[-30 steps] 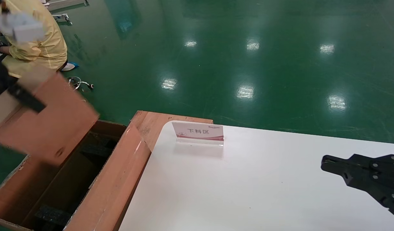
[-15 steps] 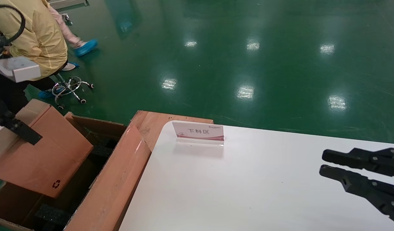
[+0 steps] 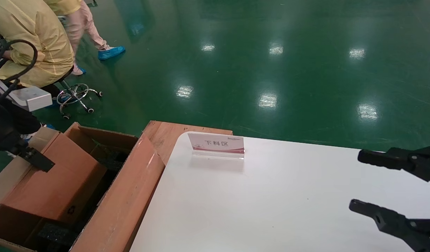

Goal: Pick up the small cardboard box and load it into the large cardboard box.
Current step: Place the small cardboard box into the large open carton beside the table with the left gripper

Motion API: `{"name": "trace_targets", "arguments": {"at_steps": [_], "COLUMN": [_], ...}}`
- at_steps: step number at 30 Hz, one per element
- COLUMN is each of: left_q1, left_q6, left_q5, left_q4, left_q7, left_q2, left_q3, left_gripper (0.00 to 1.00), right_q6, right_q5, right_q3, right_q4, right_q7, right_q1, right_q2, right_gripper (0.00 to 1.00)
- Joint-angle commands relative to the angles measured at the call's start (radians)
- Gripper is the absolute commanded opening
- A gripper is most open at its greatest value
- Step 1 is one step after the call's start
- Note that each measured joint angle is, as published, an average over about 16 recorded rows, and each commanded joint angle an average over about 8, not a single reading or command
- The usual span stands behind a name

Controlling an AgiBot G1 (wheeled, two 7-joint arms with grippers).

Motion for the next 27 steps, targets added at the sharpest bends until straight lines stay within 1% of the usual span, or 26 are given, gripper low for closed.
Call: {"name": "trace_targets", "arguments": {"at_steps": [1, 17, 27], "left_q1": [0.018, 0.126, 0.215], "left_q6": [-0.009, -0.055, -0.092], "left_q5": [-0.001, 0.020, 0.011], "left_q4": [0.011, 0.113, 0.202], "left_q7": [0.007, 0.087, 0.154], "left_q2": [-0.004, 0.019, 0.045], "left_q3": [0.002, 0.015, 0.010], "left_gripper": [0.00, 0.00, 0.00], "right_q6": [0.000, 0.000, 0.001], "right_q5": [0.000, 0.001, 0.001], "right_q3": [0.000, -0.001, -0.002], "right_q4": [0.000, 0.000, 0.000], "right_q7": [0.000, -0.001, -0.001], "right_q1": [0.000, 0.000, 0.000], "right_q2": [0.000, 0.000, 0.001], "right_gripper": [1.00, 1.00, 1.00]}}
